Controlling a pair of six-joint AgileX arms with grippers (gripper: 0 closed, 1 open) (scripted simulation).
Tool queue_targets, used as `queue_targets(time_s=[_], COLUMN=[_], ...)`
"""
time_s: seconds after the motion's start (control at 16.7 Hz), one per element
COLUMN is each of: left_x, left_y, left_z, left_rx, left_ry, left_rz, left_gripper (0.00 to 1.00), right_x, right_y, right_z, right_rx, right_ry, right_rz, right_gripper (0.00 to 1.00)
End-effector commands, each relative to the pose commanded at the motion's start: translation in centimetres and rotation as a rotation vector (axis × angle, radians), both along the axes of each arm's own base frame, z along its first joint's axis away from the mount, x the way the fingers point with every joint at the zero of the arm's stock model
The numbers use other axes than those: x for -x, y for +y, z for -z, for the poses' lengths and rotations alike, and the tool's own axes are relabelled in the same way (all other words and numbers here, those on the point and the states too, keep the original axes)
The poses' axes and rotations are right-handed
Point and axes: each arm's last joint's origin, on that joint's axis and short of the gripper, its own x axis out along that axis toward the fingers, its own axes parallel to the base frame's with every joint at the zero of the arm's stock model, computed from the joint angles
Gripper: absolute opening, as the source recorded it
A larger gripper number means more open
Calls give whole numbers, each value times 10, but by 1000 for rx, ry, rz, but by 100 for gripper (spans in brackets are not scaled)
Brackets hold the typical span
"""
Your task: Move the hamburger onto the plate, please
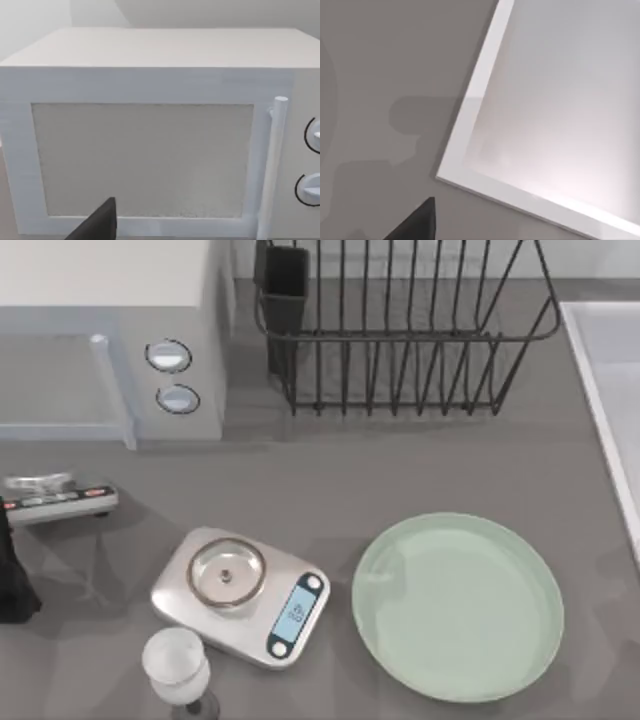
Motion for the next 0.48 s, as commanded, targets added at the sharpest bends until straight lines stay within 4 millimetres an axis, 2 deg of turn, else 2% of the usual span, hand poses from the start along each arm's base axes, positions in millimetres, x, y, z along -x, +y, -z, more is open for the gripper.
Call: queue_targets(time_s=[0.24,0.48], left_x=[0,0], left_y=[0,0], left_z=[0,0], left_rx=[0,0], left_ry=[0,0], left_rz=[0,0], left_gripper=[100,100], right_x=[-26,-50], right_y=[-2,-5], right_z=[3,5], right_rx=[141,200], right_ry=[432,722], right_rz=[-180,-368], right_gripper=[100,100])
